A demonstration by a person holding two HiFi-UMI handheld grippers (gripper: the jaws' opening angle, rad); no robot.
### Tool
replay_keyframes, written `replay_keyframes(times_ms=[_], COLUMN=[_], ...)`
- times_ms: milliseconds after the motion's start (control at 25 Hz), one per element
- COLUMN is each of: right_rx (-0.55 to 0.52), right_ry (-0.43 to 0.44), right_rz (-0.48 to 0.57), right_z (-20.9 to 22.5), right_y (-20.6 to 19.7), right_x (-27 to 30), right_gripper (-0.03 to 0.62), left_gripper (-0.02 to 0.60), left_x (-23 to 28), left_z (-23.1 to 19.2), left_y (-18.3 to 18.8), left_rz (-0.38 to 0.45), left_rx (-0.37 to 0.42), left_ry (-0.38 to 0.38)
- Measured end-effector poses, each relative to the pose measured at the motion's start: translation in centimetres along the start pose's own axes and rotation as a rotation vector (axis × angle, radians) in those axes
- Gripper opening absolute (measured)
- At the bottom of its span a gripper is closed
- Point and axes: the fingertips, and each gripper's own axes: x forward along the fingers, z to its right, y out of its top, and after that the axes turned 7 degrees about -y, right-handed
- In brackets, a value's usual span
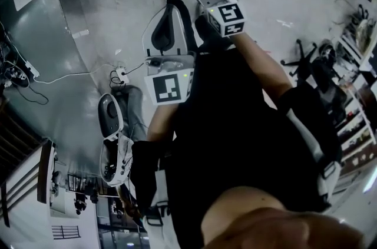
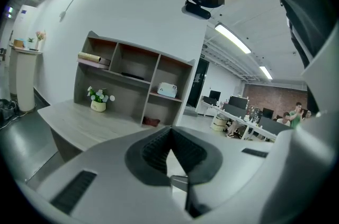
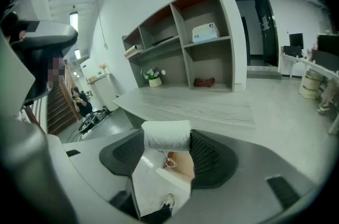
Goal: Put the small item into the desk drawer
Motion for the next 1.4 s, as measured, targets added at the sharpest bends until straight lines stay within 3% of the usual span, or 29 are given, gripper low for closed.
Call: replay_keyframes(times_ms=[1040,1400], right_rx=[0.040,0.120], right_ry=[-0.122,-0.168], right_rz=[-0.333,-0.431], right_z=[3.2,3.4], right_y=[-15.0,-18.8], right_x=[14.4,17.1], right_gripper=[0.256,0.256], left_gripper=[-0.008,-0.008], left_x=[3.7,4.4], left_z=[-2.6,-4.0], left_y=[-2.8,-4.2], left_rz=[-0.076,-0.101], left_rx=[-0.059,-0.083], left_ry=[-0.007,0.001])
